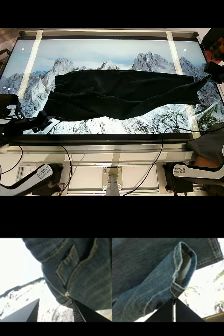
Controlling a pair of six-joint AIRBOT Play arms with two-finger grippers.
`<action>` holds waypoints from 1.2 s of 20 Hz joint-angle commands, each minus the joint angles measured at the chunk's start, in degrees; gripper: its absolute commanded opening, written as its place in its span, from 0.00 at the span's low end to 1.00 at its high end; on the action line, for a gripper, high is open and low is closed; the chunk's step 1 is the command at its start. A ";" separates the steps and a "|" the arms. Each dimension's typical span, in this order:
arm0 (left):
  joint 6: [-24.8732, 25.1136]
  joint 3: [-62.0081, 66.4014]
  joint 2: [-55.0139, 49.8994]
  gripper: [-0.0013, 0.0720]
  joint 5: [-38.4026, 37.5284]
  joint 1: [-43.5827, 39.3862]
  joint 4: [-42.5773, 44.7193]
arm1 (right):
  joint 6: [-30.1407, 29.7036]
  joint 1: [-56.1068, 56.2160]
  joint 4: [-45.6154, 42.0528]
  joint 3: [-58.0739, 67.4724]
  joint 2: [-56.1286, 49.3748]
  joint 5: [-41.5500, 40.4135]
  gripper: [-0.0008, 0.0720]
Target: Fold the clothes and pants, and hang the long-sleeved shirts on hangers.
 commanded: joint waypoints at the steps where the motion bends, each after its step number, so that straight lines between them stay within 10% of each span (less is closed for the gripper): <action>1: -1.44 0.04 -2.62 0.68 6.27 -4.22 -2.60 | -1.03 -0.04 2.10 0.00 0.02 0.09 0.03; 6: -1.16 0.07 -6.25 0.63 15.28 -9.64 -14.08 | -1.14 -0.04 2.78 -0.02 0.02 0.48 0.03; 10: 4.63 0.07 -7.48 0.05 15.89 -11.39 -20.39 | -1.07 -0.04 4.35 0.00 0.02 -1.75 0.03; 17: 5.70 9.79 -4.50 0.05 15.26 -10.95 -26.53 | -0.92 -0.07 18.34 0.00 -0.11 -25.51 0.03; 24: 5.22 19.89 -2.40 0.05 15.26 -10.49 -26.91 | 6.19 -0.22 17.20 0.00 -0.46 -31.80 0.03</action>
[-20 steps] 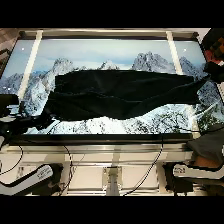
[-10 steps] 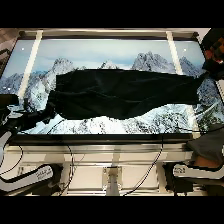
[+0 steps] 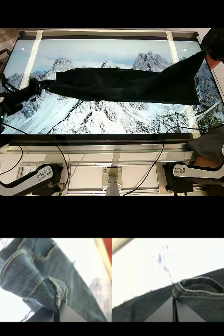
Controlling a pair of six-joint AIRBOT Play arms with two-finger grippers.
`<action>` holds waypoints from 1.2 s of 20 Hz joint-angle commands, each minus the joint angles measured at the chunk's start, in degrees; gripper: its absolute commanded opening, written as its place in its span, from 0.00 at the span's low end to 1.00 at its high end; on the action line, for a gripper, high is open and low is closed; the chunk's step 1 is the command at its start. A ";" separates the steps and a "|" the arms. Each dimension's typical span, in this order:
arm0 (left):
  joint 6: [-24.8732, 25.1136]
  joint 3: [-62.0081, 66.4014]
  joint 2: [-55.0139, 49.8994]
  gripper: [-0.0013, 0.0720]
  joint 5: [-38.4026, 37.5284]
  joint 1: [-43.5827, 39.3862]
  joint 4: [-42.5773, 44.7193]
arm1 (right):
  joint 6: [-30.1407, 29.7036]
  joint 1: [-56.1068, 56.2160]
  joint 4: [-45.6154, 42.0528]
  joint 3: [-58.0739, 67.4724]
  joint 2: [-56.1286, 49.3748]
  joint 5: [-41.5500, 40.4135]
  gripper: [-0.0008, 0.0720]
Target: Fold the clothes and pants, and hang the long-sleeved shirts on hangers.
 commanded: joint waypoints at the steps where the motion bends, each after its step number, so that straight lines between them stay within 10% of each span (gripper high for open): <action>1: -0.11 2.93 0.52 0.05 0.02 0.48 -0.57 | 3.34 0.00 -1.86 0.00 -0.20 -0.83 0.03; 9: -0.13 2.93 0.50 0.05 -3.41 1.14 7.04 | 5.73 -1.99 -18.99 -0.09 -2.19 20.65 0.03; 24: -0.33 0.20 0.50 0.05 -28.46 10.14 24.37 | -1.86 -10.49 -18.64 -25.51 13.68 24.65 0.03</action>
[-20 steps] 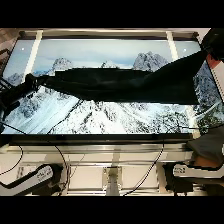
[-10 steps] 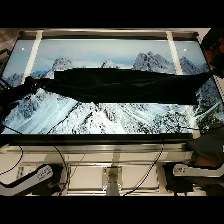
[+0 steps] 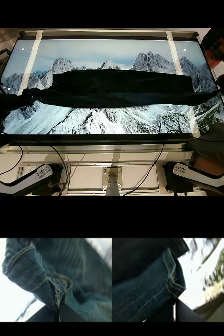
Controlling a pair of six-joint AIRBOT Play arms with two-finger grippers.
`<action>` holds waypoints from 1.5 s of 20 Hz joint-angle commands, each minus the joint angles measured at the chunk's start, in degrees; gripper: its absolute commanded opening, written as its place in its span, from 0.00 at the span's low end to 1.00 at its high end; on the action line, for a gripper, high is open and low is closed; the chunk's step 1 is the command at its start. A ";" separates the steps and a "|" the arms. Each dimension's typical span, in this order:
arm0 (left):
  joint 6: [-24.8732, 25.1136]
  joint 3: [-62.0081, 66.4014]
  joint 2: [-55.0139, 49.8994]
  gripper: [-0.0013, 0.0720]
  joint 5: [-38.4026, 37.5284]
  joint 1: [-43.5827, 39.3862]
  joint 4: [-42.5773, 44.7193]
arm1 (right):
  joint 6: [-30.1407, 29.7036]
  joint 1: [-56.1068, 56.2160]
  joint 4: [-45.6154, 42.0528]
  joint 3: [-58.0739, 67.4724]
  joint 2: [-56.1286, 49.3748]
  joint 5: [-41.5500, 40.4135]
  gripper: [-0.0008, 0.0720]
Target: Fold the clothes and pants, and hang the long-sleeved shirts on hangers.
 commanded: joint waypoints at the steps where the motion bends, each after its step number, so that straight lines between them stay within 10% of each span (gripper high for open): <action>1: 0.02 -2.75 0.00 0.05 -5.20 -1.18 6.14 | -0.72 -0.76 0.26 -13.05 6.54 -0.04 0.03; 13: -0.22 -15.28 4.61 0.05 -1.49 -1.29 12.66 | -2.75 -3.61 0.22 -41.29 13.90 -6.75 0.03; 23: -2.16 -18.27 5.46 0.05 1.07 -1.31 12.63 | -2.47 -3.63 -1.81 -42.62 13.90 -28.04 0.03; 27: -2.16 -18.27 5.44 0.05 1.05 -1.33 11.96 | -0.09 -3.63 -3.89 -38.16 13.90 -32.00 0.31; 30: -2.12 -18.27 5.44 0.05 1.05 -1.33 10.19 | 9.14 -3.69 1.84 -36.22 13.90 -30.14 0.03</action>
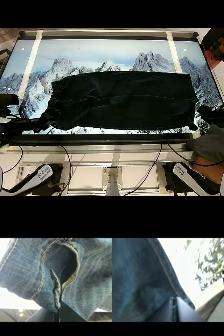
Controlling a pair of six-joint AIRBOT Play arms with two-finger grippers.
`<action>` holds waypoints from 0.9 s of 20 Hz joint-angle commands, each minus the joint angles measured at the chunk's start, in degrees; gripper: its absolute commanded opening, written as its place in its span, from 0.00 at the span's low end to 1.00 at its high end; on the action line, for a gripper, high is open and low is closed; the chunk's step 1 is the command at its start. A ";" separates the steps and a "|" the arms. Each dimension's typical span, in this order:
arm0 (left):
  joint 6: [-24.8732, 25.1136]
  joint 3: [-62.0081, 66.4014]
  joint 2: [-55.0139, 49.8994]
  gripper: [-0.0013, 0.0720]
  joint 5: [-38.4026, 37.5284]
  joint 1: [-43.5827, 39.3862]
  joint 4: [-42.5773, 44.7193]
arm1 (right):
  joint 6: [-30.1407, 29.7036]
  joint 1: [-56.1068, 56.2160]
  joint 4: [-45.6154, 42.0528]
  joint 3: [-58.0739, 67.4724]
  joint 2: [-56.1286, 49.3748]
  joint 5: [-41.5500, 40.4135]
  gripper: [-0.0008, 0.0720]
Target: Fold the clothes and pants, and hang the long-sleeved shirts on hangers.
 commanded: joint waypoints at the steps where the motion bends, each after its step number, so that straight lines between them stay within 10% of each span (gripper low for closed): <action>1: 0.00 -0.02 0.04 0.05 0.04 0.00 -1.55 | 4.42 -0.68 9.33 1.81 0.02 0.31 0.03; 7: 0.28 -0.02 0.04 0.05 0.04 0.00 -1.53 | -22.38 -15.82 43.30 -3.30 1.27 20.41 0.03; 13: 0.46 -0.02 0.04 0.05 0.04 0.00 -1.57 | -19.67 -26.97 46.62 -21.18 6.38 17.66 0.05; 18: 0.48 -0.02 0.04 0.05 0.04 -0.15 -2.14 | -12.48 -26.97 42.29 -23.56 6.25 12.68 0.72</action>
